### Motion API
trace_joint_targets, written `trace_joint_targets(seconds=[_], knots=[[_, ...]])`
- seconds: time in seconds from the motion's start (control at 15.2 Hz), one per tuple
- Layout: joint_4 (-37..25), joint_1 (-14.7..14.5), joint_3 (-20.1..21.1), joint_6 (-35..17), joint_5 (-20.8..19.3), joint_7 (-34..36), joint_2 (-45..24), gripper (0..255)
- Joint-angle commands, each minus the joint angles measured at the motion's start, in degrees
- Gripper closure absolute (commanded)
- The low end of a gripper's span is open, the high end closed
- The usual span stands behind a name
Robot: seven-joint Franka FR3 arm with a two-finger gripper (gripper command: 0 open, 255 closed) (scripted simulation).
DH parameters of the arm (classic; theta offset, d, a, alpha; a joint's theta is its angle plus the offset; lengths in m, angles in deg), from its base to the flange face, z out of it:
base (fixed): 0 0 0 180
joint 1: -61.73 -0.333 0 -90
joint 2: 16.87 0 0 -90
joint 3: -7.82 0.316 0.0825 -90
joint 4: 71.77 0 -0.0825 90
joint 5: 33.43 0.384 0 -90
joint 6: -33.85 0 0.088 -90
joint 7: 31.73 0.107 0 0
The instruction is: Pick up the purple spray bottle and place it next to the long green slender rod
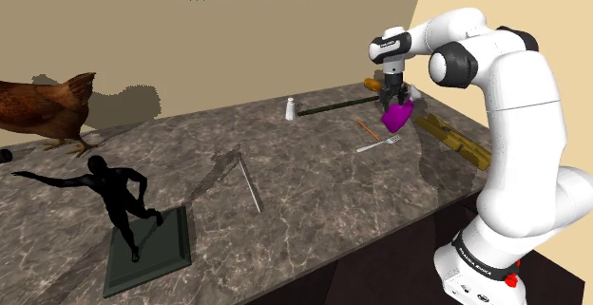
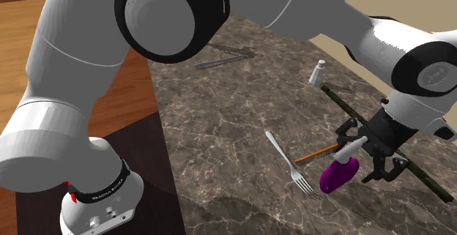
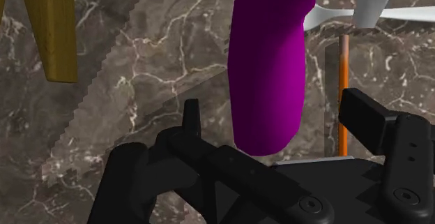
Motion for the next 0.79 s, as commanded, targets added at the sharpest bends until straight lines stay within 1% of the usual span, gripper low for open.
trace_joint_targets(seconds=[0.0,0.26,0.73], knots=[[0.24,-0.09,-0.01,0.0,-0.04,0.05,0.22,0],[-10.61,0.79,0.14,8.55,0.27,0.02,-2.03,0],[-10.61,0.79,0.15,8.55,0.27,0.02,-2.04,0]])
